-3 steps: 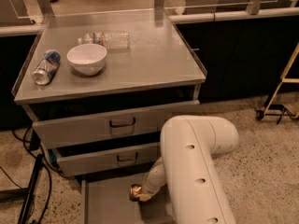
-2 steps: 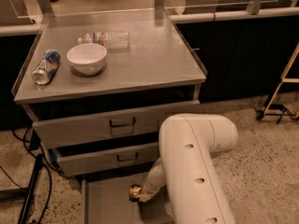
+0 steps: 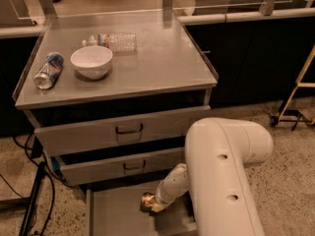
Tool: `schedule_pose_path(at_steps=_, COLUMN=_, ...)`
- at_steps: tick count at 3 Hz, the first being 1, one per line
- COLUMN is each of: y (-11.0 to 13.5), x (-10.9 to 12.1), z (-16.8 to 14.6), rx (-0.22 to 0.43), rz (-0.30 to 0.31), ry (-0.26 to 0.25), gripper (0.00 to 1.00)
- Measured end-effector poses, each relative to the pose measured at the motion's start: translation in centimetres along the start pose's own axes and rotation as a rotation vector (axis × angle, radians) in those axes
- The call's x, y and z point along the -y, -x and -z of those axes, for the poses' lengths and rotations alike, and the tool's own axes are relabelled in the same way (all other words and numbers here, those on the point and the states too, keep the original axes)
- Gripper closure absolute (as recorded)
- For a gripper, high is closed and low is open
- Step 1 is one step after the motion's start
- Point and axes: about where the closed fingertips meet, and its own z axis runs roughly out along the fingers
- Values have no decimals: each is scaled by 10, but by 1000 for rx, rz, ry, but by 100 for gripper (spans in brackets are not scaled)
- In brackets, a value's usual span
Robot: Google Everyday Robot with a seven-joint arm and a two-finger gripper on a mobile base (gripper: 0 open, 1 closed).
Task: Pick orange can from bottom drawer and place on counter
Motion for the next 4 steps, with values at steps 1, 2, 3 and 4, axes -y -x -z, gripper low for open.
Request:
schedule_pose_path(at_steps=1, y=-20, x=3, z=61, rx=25, rz=-38, ry=-57, gripper=100)
schedule_pose_path(at_steps=2, y=-19, x=4, z=61, rx=25, rz=-36, ry=-58, gripper=100)
schedule_pose_path(at_steps=3, y=-13, x=4, z=66, rx=45, rz=-32, ry=-64, gripper=100)
schedule_pose_path(at_steps=4, y=-22, x=15, z=125, rx=42, rz=-50, ry=-137, gripper=100)
